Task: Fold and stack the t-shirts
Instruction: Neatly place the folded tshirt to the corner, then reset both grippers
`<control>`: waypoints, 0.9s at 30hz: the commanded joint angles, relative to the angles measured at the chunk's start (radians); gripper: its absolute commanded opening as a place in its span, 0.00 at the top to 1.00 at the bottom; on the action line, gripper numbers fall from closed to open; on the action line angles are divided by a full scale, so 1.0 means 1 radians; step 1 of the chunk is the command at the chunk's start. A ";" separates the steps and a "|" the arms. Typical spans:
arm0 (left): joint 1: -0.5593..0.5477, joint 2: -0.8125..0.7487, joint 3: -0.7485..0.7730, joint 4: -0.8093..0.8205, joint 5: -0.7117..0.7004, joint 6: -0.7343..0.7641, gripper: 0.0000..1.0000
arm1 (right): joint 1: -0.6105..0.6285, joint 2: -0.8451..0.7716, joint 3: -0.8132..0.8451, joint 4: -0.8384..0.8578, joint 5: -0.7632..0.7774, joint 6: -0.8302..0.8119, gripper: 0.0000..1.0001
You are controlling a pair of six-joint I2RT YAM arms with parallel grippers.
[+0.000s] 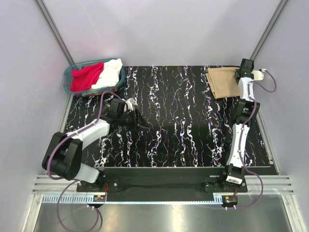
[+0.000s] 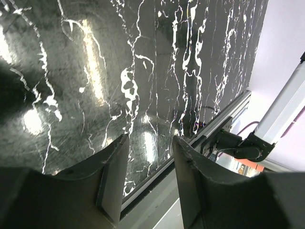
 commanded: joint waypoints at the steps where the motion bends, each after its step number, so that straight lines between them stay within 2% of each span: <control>1: -0.008 0.027 0.057 0.041 0.008 -0.007 0.54 | -0.027 -0.014 -0.044 0.004 0.050 0.004 1.00; 4: -0.009 0.047 0.071 0.046 0.009 -0.009 0.54 | -0.042 0.008 -0.016 0.029 0.027 -0.008 1.00; 7: -0.016 0.069 0.082 0.056 0.014 -0.015 0.54 | -0.046 0.077 0.099 0.047 -0.030 -0.062 1.00; 10: -0.020 0.089 0.096 0.062 0.021 -0.018 0.54 | -0.051 0.036 -0.003 0.079 -0.025 -0.096 1.00; 13: -0.022 0.096 0.105 0.061 0.029 -0.016 0.54 | -0.053 0.037 0.031 0.115 -0.047 -0.177 0.99; 15: -0.020 0.098 0.106 0.062 0.032 -0.016 0.54 | -0.054 0.057 0.064 0.115 -0.078 -0.215 0.89; 17: -0.020 0.096 0.110 0.061 0.032 -0.019 0.54 | -0.056 0.048 0.062 0.115 -0.087 -0.289 0.73; 19: -0.022 0.092 0.116 0.052 0.037 -0.021 0.54 | -0.056 0.008 0.044 0.115 -0.076 -0.353 0.61; 20: -0.020 0.087 0.122 0.044 0.038 -0.018 0.54 | -0.059 -0.009 0.030 0.113 -0.062 -0.431 0.51; 22: -0.022 0.066 0.136 0.014 0.035 -0.010 0.54 | -0.062 -0.056 0.032 0.089 -0.059 -0.507 0.43; 23: -0.022 0.047 0.145 0.004 0.029 -0.006 0.54 | -0.065 -0.096 0.025 0.073 -0.056 -0.572 0.33; 25: -0.022 0.026 0.149 -0.022 0.027 -0.004 0.54 | -0.065 -0.136 0.015 0.021 -0.055 -0.654 0.29; 26: -0.022 0.014 0.153 -0.031 0.026 -0.003 0.54 | -0.065 -0.159 0.010 -0.005 -0.039 -0.675 0.22; 27: -0.022 -0.014 0.154 -0.039 0.024 -0.003 0.54 | -0.065 -0.206 0.002 -0.051 -0.029 -0.698 0.20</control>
